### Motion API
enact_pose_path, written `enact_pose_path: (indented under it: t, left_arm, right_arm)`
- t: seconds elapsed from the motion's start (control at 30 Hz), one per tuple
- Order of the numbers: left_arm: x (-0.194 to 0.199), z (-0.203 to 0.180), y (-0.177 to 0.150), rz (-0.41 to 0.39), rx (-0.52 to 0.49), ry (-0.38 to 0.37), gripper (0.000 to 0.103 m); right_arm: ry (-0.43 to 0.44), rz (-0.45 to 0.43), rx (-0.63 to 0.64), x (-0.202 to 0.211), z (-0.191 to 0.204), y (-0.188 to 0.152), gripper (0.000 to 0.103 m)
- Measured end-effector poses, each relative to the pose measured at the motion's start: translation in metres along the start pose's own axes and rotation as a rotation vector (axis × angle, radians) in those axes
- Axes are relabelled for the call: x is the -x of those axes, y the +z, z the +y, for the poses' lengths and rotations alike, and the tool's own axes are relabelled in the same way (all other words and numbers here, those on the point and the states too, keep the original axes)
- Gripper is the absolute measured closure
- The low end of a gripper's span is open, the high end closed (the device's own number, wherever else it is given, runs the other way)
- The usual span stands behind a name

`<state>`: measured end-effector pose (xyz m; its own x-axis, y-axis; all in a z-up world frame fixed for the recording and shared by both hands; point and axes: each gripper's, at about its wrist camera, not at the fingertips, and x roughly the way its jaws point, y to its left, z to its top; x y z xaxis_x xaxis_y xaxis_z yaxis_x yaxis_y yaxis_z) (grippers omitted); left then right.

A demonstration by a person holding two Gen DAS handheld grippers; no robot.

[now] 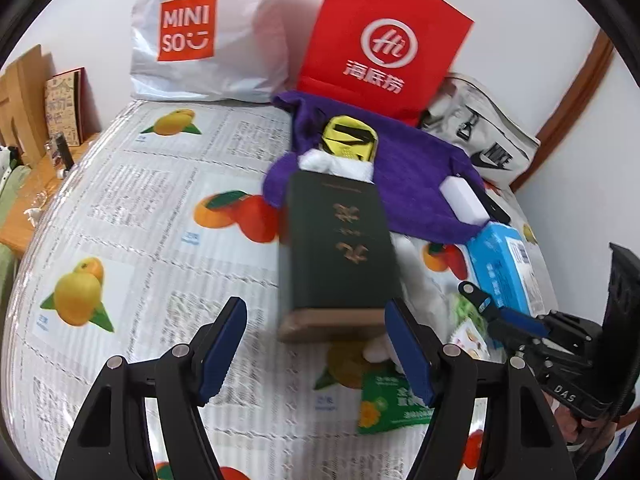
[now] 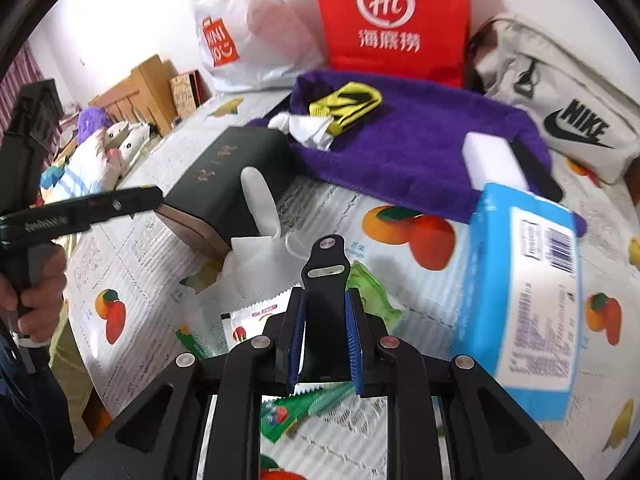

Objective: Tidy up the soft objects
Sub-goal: 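Move the left gripper back toward the lemon-print snack packet, then close the left gripper on the lemon-print snack packet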

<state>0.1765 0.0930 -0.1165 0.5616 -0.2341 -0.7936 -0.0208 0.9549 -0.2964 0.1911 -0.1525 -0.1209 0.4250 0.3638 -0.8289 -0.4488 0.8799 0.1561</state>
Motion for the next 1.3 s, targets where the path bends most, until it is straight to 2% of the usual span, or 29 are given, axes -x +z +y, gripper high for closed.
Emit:
enact_pose_path:
  t: [0.17, 0.3, 0.53, 0.77, 0.83, 0.87, 1.0, 1.13, 1.17, 1.2, 1.3]
  left_arm:
    - [0.002, -0.028, -0.013, 0.005, -0.057, -0.054, 0.035]
    - [0.007, -0.062, -0.026, -0.006, -0.168, -0.080, 0.034]
    - [-0.010, -0.106, -0.049, 0.042, -0.299, -0.098, 0.033]
    - [-0.033, -0.127, -0.065, 0.093, -0.394, -0.061, 0.032]
    - [-0.038, -0.132, -0.068, 0.096, -0.415, -0.062, 0.027]
    - [-0.041, -0.134, -0.068, 0.098, -0.432, -0.055, 0.024]
    - [-0.053, -0.145, -0.073, 0.113, -0.498, -0.001, 0.024]
    - [-0.061, -0.146, -0.073, 0.113, -0.503, 0.026, 0.024]
    - [-0.060, -0.145, -0.072, 0.105, -0.496, 0.026, 0.028]
    - [-0.059, -0.145, -0.072, 0.098, -0.493, 0.024, 0.040]
    - [-0.051, -0.141, -0.070, 0.086, -0.476, -0.005, 0.057]
  right_arm:
    - [-0.025, -0.054, -0.027, 0.030, -0.003, -0.018, 0.083]
    - [-0.027, -0.096, -0.054, 0.052, -0.006, -0.037, 0.083]
    - [-0.075, -0.086, -0.087, 0.060, -0.016, -0.078, 0.083]
    - [-0.093, -0.080, -0.170, 0.061, -0.040, -0.111, 0.083]
    - [-0.093, -0.076, -0.186, 0.058, -0.045, -0.117, 0.083]
    - [-0.092, -0.074, -0.192, 0.057, -0.046, -0.119, 0.083]
    - [-0.081, -0.073, -0.202, 0.052, -0.052, -0.122, 0.083]
    - [-0.081, -0.077, -0.205, 0.051, -0.054, -0.123, 0.083]
    - [-0.083, -0.076, -0.204, 0.051, -0.054, -0.123, 0.083]
    - [-0.083, -0.076, -0.204, 0.051, -0.054, -0.124, 0.083]
    - [-0.081, -0.078, -0.212, 0.051, -0.056, -0.127, 0.083]
